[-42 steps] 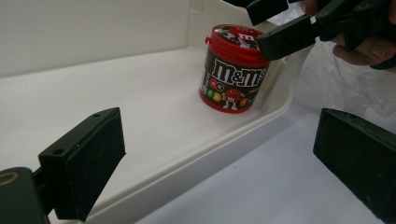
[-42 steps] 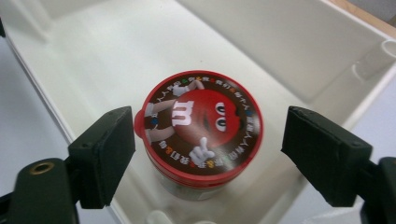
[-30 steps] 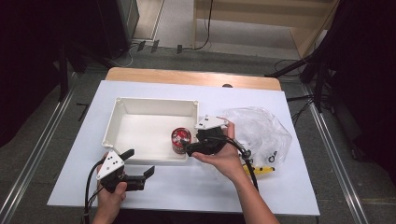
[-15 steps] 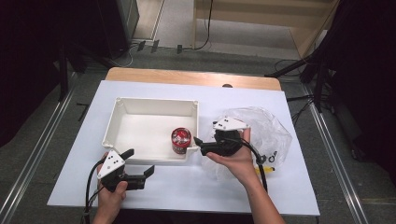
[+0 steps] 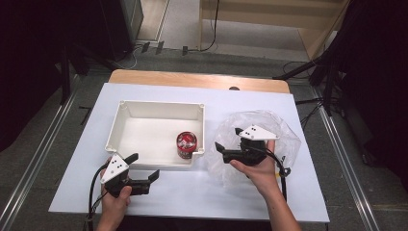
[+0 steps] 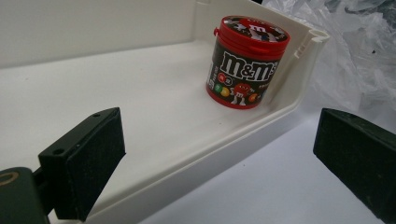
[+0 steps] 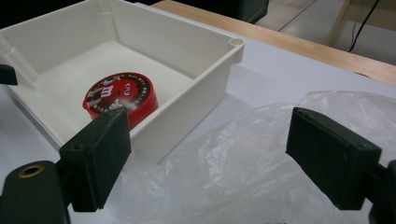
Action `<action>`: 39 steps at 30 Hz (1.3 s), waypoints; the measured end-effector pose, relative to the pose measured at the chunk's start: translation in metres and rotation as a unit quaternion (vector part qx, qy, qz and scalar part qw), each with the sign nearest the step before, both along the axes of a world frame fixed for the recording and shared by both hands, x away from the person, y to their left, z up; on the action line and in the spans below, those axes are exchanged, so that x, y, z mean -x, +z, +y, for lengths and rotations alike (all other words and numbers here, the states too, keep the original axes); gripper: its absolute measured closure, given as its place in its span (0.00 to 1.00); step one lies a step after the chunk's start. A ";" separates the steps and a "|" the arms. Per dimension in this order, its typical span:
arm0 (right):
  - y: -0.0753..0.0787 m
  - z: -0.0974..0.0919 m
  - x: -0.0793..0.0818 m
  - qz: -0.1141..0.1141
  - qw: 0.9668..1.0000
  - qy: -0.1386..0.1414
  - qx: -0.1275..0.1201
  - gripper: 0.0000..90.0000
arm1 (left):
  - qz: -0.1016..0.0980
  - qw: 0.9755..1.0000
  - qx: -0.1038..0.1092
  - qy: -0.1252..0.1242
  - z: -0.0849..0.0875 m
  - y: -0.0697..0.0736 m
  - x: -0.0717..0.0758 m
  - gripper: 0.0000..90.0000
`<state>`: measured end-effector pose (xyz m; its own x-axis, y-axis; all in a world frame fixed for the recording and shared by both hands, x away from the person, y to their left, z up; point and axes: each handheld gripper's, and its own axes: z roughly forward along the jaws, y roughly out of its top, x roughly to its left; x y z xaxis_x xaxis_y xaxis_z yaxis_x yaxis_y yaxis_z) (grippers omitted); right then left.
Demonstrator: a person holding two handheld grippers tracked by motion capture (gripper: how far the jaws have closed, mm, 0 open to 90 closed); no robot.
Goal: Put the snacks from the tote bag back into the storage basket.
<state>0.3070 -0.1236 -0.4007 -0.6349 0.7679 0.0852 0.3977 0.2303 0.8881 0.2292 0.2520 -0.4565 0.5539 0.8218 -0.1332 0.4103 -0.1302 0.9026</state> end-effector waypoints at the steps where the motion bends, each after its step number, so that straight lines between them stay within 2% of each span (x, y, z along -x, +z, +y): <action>1: 0.000 -0.002 0.001 -0.001 1.000 0.000 0.000 0.16 | -0.001 1.000 -0.001 0.000 0.000 0.000 0.000 0.03; 15: -0.010 -0.034 0.013 -0.001 1.000 -0.023 -0.014 0.16 | -0.006 1.000 -0.010 0.006 -0.003 -0.001 0.000 0.03; 27: -0.024 -0.071 0.026 0.000 0.998 -0.058 -0.023 0.16 | -0.013 1.000 -0.015 0.008 -0.004 -0.001 0.002 0.03; 39: -0.037 -0.105 0.045 -0.010 0.995 -0.099 -0.009 0.16 | -0.011 1.000 -0.020 0.009 -0.006 -0.001 0.002 0.03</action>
